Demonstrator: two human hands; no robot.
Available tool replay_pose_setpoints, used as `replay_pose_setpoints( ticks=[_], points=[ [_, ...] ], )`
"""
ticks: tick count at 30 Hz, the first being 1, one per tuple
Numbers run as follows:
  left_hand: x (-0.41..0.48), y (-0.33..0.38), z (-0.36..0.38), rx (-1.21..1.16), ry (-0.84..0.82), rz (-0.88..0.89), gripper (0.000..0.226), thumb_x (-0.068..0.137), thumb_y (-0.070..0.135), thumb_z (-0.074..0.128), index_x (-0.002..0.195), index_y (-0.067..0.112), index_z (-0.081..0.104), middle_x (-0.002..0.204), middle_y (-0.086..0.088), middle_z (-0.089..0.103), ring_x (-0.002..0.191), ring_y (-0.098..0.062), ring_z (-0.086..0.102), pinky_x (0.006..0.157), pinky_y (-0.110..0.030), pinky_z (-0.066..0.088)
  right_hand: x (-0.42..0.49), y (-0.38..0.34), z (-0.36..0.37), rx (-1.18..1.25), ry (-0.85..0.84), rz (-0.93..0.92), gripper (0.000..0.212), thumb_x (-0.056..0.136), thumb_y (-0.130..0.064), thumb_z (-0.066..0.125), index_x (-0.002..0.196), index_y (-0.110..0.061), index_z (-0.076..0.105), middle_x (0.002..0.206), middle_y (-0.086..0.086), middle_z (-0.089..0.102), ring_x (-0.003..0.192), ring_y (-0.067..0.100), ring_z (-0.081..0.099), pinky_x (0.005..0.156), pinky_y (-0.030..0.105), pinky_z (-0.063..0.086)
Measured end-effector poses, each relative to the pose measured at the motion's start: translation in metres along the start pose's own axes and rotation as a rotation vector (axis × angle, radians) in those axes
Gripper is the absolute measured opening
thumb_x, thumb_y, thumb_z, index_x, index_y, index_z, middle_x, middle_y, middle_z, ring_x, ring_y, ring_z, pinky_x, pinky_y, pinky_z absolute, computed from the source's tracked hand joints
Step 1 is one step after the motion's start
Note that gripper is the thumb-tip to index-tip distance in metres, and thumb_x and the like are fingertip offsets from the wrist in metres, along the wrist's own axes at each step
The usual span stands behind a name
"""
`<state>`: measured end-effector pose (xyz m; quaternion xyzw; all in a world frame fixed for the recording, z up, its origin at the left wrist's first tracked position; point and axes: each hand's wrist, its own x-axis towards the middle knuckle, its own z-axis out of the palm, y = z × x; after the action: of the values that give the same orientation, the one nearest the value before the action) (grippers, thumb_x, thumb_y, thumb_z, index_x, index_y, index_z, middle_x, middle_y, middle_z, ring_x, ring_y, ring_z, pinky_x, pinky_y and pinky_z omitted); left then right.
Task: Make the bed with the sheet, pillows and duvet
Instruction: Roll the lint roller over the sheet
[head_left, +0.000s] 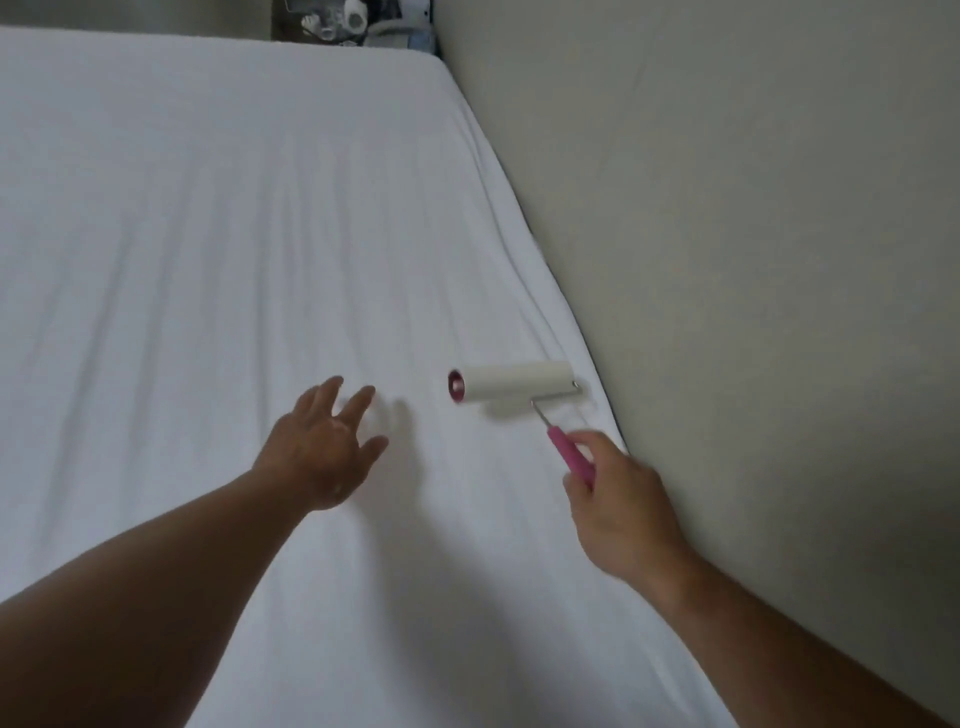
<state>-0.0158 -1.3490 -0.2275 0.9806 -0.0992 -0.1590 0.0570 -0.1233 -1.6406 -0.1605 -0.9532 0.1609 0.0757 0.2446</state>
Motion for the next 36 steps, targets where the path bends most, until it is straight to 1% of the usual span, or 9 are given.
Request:
replay_pose_setpoints(
  ticks=[4, 9, 13, 16, 20, 25, 29, 33, 36],
  points=[
    [0.046, 0.019, 0.035, -0.032, 0.150, -0.005, 0.075, 0.092, 0.074, 0.013, 0.156, 0.039, -0.004, 0.167, 0.000, -0.010, 0.153, -0.024, -0.007, 0.123, -0.052, 0.005, 0.102, -0.025, 0.009, -0.128, 0.032, -0.038, 0.032, 0.096, -0.027, 0.050, 0.127, -0.030, 0.049, 0.110, 0.011, 0.067, 0.100, 0.036, 0.063, 0.078, 0.036, 0.049],
    [0.078, 0.031, 0.072, -0.038, 0.208, -0.072, 0.076, 0.089, 0.076, -0.004, 0.156, 0.039, -0.010, 0.167, 0.002, -0.011, 0.152, -0.024, -0.015, 0.117, -0.062, -0.008, 0.198, -0.064, 0.017, -0.070, 0.101, -0.070, 0.031, 0.097, -0.028, 0.047, 0.126, -0.032, 0.056, 0.121, 0.008, 0.064, 0.108, 0.031, 0.061, 0.079, 0.028, 0.043],
    [0.082, 0.028, 0.095, -0.001, 0.280, -0.068, 0.074, 0.093, 0.073, -0.001, 0.157, 0.037, -0.006, 0.167, 0.000, -0.005, 0.153, -0.025, -0.011, 0.117, -0.061, -0.007, 0.247, -0.084, 0.031, -0.037, 0.100, -0.078, 0.030, 0.096, -0.026, 0.047, 0.122, -0.031, 0.061, 0.128, 0.004, 0.060, 0.104, 0.026, 0.058, 0.077, 0.025, 0.036],
    [0.086, 0.028, 0.099, 0.008, 0.300, -0.069, 0.072, 0.095, 0.070, 0.003, 0.158, 0.036, -0.003, 0.167, -0.001, -0.001, 0.154, -0.025, -0.008, 0.118, -0.062, -0.002, 0.260, -0.079, 0.044, -0.083, 0.052, -0.057, 0.027, 0.093, -0.020, 0.047, 0.110, -0.032, 0.063, 0.128, 0.005, 0.060, 0.100, 0.026, 0.056, 0.076, 0.025, 0.035],
    [0.088, 0.026, 0.104, 0.027, 0.302, -0.064, 0.071, 0.096, 0.068, 0.005, 0.159, 0.035, 0.000, 0.167, -0.003, 0.003, 0.154, -0.026, -0.003, 0.118, -0.062, 0.000, 0.252, -0.059, 0.057, -0.141, 0.042, -0.092, 0.053, 0.096, -0.016, 0.044, 0.144, -0.037, 0.047, 0.132, 0.001, 0.057, 0.115, 0.029, 0.056, 0.078, 0.028, 0.039],
    [0.091, 0.023, 0.105, 0.030, 0.292, -0.068, 0.071, 0.096, 0.069, 0.004, 0.158, 0.036, -0.004, 0.168, -0.002, -0.001, 0.154, -0.025, -0.007, 0.118, -0.062, -0.001, 0.207, -0.027, 0.058, -0.118, 0.057, -0.056, 0.050, 0.099, -0.021, 0.041, 0.145, -0.042, 0.044, 0.121, 0.003, 0.064, 0.106, 0.033, 0.060, 0.073, 0.029, 0.040],
    [0.092, 0.023, 0.106, 0.028, 0.294, -0.068, 0.071, 0.095, 0.070, 0.003, 0.158, 0.037, -0.005, 0.168, -0.002, -0.001, 0.154, -0.025, -0.008, 0.118, -0.062, -0.004, 0.144, 0.004, 0.060, -0.064, 0.066, -0.020, 0.046, 0.103, -0.030, 0.037, 0.145, -0.046, 0.040, 0.103, 0.002, 0.069, 0.091, 0.029, 0.063, 0.070, 0.030, 0.045],
    [0.092, 0.022, 0.105, 0.029, 0.297, -0.069, 0.073, 0.093, 0.072, 0.000, 0.157, 0.038, -0.006, 0.168, -0.001, 0.000, 0.153, -0.025, -0.007, 0.117, -0.062, -0.003, 0.083, 0.030, 0.058, 0.019, 0.066, 0.060, 0.043, 0.103, -0.035, 0.039, 0.143, -0.050, 0.043, 0.084, 0.000, 0.068, 0.071, 0.023, 0.055, 0.072, 0.033, 0.051],
    [0.093, 0.021, 0.104, 0.028, 0.295, -0.070, 0.075, 0.091, 0.074, -0.002, 0.156, 0.038, -0.007, 0.167, -0.001, -0.001, 0.153, -0.025, -0.007, 0.116, -0.063, -0.004, 0.042, 0.046, 0.058, 0.052, 0.055, 0.089, 0.042, 0.103, -0.036, 0.041, 0.143, -0.051, 0.043, 0.092, -0.003, 0.071, 0.077, 0.021, 0.064, 0.077, 0.034, 0.055]
  ],
)
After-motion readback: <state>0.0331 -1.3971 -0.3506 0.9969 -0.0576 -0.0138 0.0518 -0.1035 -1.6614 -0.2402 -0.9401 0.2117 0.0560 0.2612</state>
